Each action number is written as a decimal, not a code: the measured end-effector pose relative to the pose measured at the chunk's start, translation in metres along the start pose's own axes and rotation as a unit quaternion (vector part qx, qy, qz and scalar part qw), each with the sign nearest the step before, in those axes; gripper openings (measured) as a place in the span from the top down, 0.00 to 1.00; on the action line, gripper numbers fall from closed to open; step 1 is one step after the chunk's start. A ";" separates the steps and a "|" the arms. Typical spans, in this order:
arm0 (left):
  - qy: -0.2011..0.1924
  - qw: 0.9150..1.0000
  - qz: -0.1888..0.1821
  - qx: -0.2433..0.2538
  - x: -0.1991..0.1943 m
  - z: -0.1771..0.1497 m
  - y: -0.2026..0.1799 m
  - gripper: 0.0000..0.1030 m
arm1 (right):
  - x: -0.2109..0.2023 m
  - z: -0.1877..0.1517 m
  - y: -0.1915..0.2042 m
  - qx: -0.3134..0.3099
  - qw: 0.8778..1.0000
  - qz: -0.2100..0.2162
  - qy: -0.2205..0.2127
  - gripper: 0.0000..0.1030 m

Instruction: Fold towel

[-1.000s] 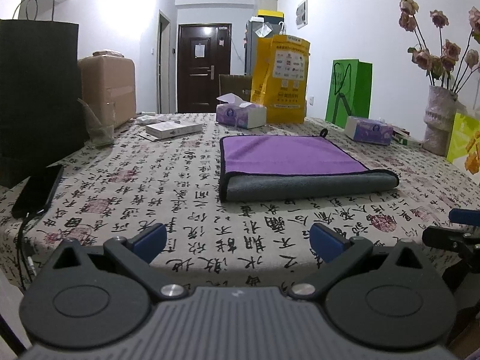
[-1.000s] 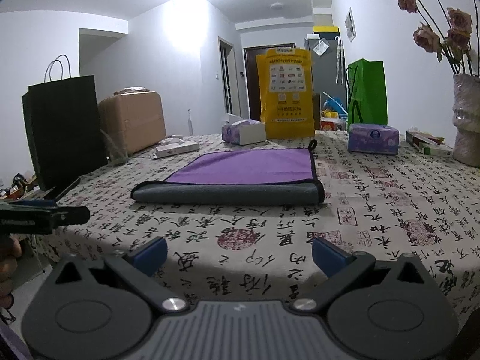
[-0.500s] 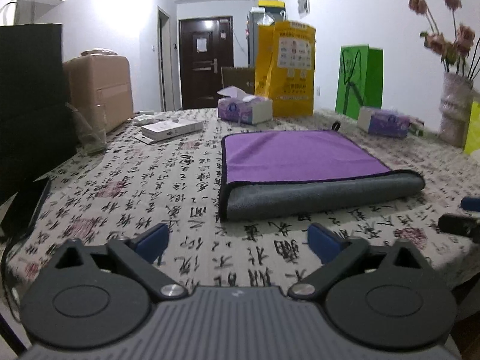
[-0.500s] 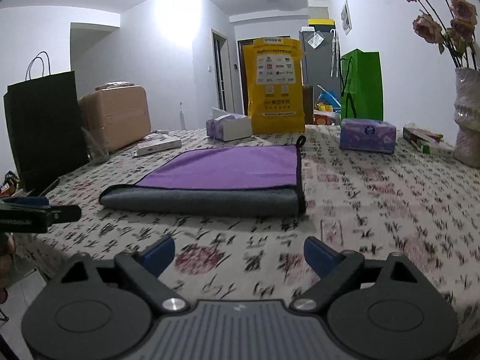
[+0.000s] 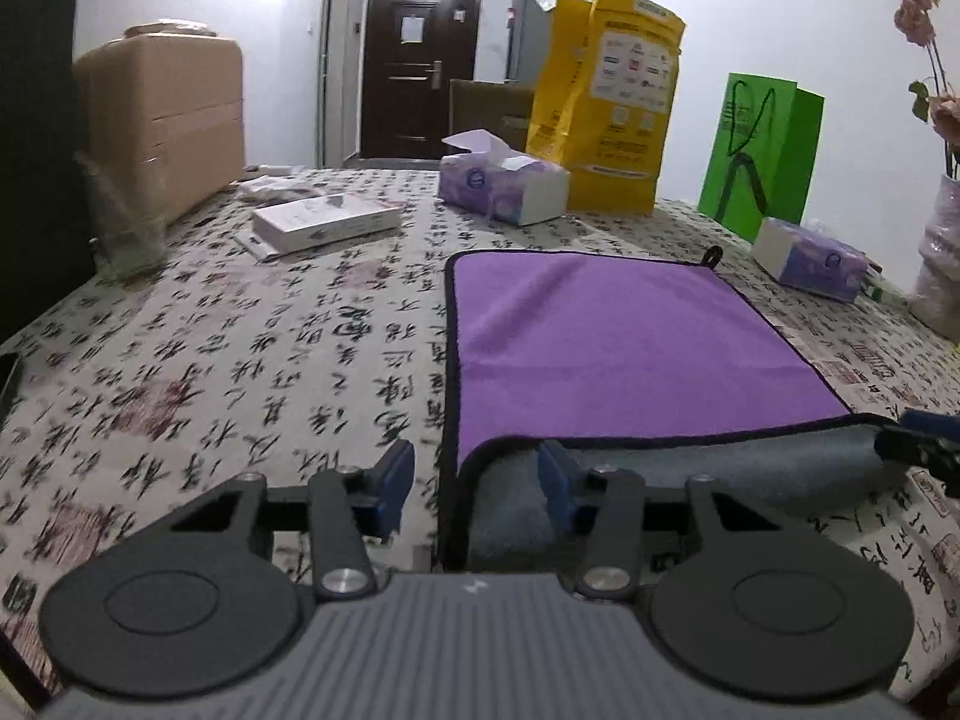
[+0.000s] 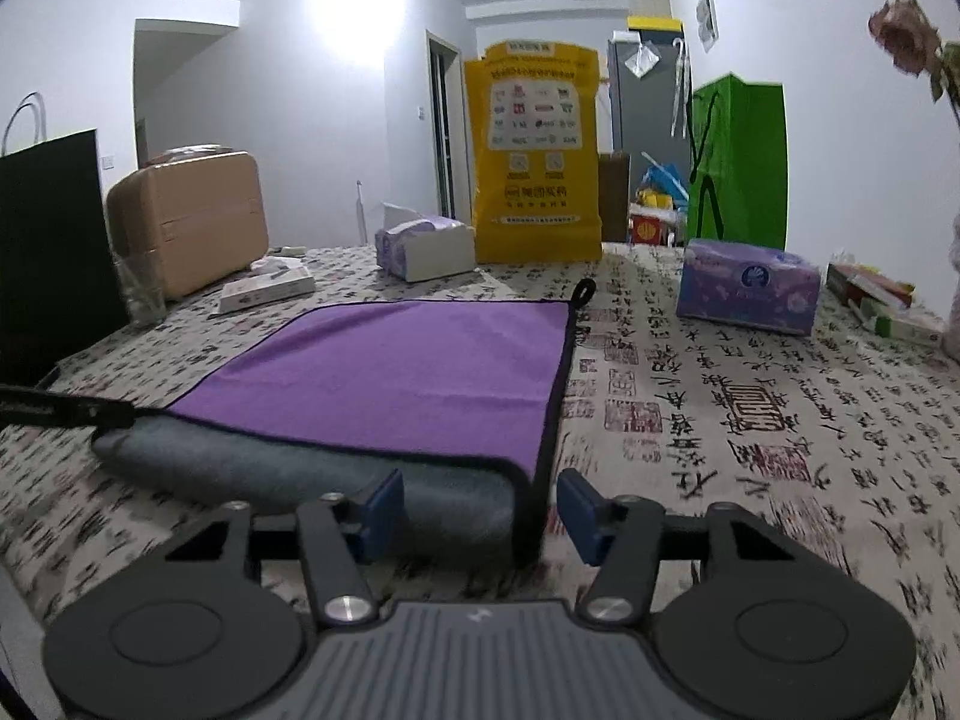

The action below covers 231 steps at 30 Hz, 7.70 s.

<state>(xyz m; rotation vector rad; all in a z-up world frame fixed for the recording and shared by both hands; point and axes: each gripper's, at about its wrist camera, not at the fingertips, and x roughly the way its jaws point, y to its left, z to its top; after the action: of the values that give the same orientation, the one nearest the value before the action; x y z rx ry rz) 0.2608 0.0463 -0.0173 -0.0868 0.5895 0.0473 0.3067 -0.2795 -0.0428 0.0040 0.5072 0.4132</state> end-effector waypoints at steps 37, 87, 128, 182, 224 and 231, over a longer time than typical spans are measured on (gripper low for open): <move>0.023 0.999 -0.039 0.024 -0.003 -0.005 -0.008 0.95 | 0.008 0.001 0.002 -0.034 0.997 0.034 0.052 0.96; 0.041 0.999 -0.002 0.017 0.213 0.151 0.013 0.95 | 0.231 0.138 -0.056 -0.087 0.995 -0.002 0.052 0.97; 0.012 0.999 0.034 -0.011 0.130 0.111 0.043 0.00 | 0.149 0.113 -0.071 0.017 0.999 -0.043 0.024 0.16; -0.097 0.994 -0.025 0.035 -0.105 0.021 -0.008 0.00 | -0.076 0.033 0.030 -0.005 0.997 -0.034 -0.064 0.07; -0.149 0.988 -0.019 0.038 -0.225 -0.098 -0.014 0.00 | -0.186 -0.055 0.118 -0.029 0.996 0.011 -0.080 0.01; -0.147 0.989 -0.013 0.027 -0.226 -0.105 -0.015 0.00 | -0.194 -0.062 0.133 -0.039 0.996 0.018 -0.082 0.01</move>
<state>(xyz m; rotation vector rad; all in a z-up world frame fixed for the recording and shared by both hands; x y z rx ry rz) 0.0157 0.0170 0.0226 -0.0349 0.2941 0.0176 0.0725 -0.2381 0.0084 -0.0274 0.3301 0.4636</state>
